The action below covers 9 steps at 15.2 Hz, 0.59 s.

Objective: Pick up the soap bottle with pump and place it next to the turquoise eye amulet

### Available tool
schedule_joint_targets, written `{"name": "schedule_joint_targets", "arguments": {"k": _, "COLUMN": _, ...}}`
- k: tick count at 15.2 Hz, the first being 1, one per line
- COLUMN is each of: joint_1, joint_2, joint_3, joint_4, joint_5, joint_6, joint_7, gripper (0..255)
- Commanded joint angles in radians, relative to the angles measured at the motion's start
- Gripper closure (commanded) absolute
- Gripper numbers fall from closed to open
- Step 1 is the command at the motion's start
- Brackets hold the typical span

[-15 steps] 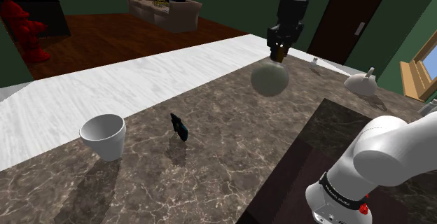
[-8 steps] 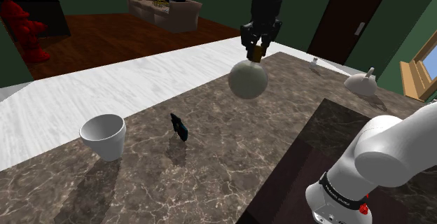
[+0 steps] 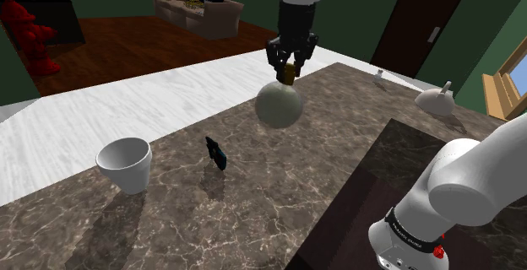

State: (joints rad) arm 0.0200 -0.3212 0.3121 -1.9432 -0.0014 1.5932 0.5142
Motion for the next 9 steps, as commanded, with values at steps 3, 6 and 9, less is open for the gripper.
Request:
{"name": "schedule_joint_targets", "arguments": {"k": 3, "joint_1": 0.002, "joint_2": -0.008, "joint_3": 0.002, "joint_4": -0.061, "joint_5": 0.003, "joint_6": 0.053, "joint_7": 0.003, "gripper": 255}}
{"name": "schedule_joint_targets", "arguments": {"k": 6, "joint_1": 0.004, "joint_2": -0.012, "joint_3": 0.003, "joint_4": -0.104, "joint_5": 0.005, "joint_6": 0.094, "joint_7": 0.005, "gripper": 255}}
{"name": "schedule_joint_targets", "arguments": {"k": 9, "joint_1": 0.005, "joint_2": -0.013, "joint_3": 0.005, "joint_4": -0.146, "joint_5": 0.006, "joint_6": 0.134, "joint_7": 0.008, "gripper": 255}}
